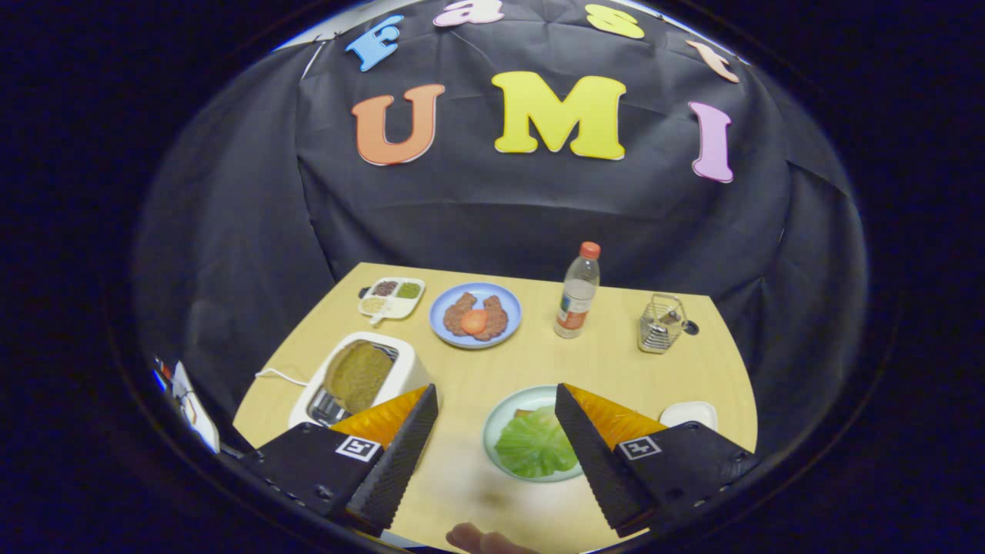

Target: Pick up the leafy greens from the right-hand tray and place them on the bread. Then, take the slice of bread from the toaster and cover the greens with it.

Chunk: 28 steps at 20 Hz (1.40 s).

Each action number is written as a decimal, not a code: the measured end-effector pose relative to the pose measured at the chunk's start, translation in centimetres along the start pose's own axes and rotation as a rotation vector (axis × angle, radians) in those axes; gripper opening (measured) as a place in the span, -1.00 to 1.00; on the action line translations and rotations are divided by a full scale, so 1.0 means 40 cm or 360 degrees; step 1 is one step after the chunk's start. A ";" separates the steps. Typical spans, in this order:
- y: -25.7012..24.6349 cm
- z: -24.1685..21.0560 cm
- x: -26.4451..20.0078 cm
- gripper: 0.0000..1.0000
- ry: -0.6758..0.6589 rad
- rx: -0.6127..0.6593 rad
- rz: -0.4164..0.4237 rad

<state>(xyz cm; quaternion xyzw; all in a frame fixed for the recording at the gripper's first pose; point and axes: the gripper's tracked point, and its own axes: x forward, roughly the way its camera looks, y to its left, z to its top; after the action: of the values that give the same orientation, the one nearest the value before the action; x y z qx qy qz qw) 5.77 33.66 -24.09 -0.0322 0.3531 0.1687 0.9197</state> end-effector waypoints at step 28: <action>0.321 -0.103 0.261 -0.58 0.0523 0.0095 -0.0120</action>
<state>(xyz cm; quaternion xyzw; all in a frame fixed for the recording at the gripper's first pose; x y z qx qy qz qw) 6.10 48.02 -33.31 -0.0451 0.5021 0.1160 0.8558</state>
